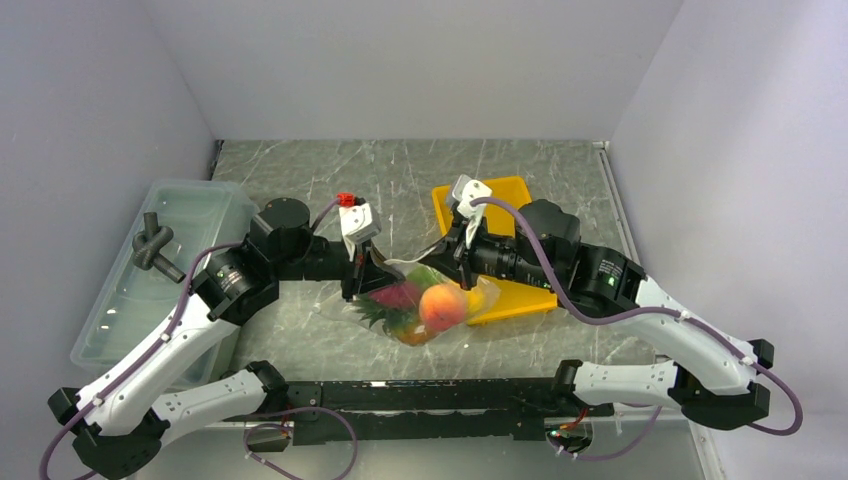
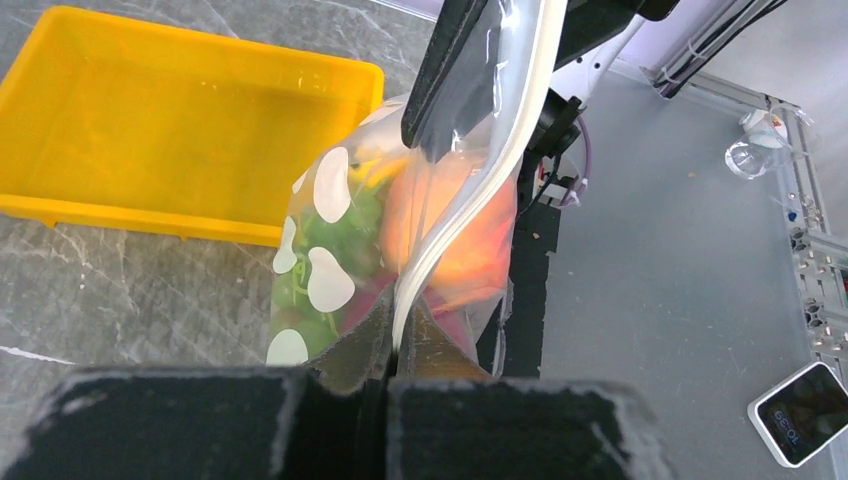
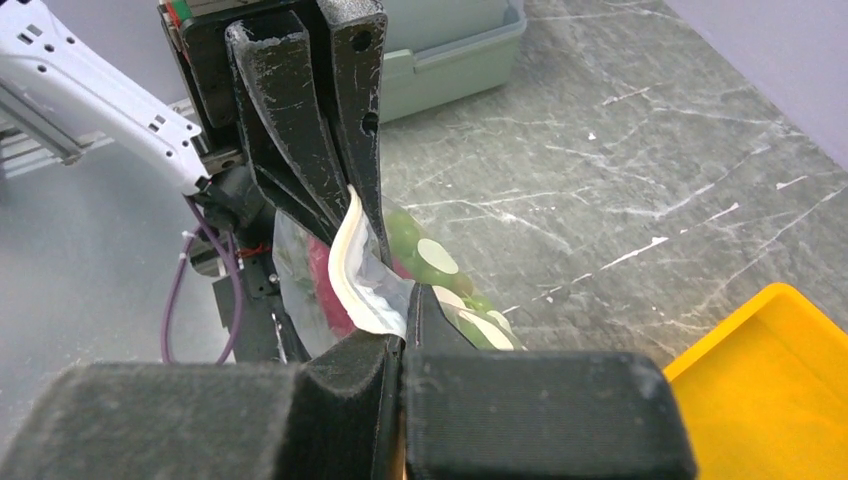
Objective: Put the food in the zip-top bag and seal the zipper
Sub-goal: Place the zipper food storage bag at the center of the board.
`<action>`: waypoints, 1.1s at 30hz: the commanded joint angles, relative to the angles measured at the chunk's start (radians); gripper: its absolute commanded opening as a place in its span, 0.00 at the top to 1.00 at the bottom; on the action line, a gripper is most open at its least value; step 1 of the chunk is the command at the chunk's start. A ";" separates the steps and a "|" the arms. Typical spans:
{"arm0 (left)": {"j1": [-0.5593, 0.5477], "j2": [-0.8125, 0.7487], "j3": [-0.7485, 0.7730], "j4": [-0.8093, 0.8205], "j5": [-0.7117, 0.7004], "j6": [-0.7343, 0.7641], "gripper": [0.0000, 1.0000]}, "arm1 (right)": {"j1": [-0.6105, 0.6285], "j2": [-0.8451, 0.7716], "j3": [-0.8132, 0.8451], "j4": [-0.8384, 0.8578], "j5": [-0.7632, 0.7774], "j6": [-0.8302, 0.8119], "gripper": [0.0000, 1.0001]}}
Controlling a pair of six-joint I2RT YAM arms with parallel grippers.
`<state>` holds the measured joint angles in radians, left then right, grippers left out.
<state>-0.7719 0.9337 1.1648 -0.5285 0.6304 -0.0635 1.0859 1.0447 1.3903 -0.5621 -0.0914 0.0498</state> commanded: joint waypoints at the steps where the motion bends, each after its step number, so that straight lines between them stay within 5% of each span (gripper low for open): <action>1: -0.002 -0.015 0.015 0.001 -0.038 0.009 1.00 | -0.012 -0.045 -0.005 0.114 0.007 0.013 0.94; 7: -0.003 -0.022 0.028 -0.026 -0.156 0.008 1.00 | -0.018 -0.082 -0.030 0.112 0.061 0.013 0.57; 11: -0.002 -0.021 0.040 -0.036 -0.231 0.012 1.00 | -0.022 -0.106 -0.044 0.106 0.088 0.016 0.45; 33: -0.002 0.157 0.181 -0.121 -0.779 0.100 1.00 | -0.051 -0.237 -0.252 0.123 0.221 0.061 0.33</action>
<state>-0.7719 1.0626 1.2667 -0.6815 0.0208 -0.0257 1.0420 0.8387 1.1870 -0.4942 0.1184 0.0792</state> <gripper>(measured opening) 0.014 0.663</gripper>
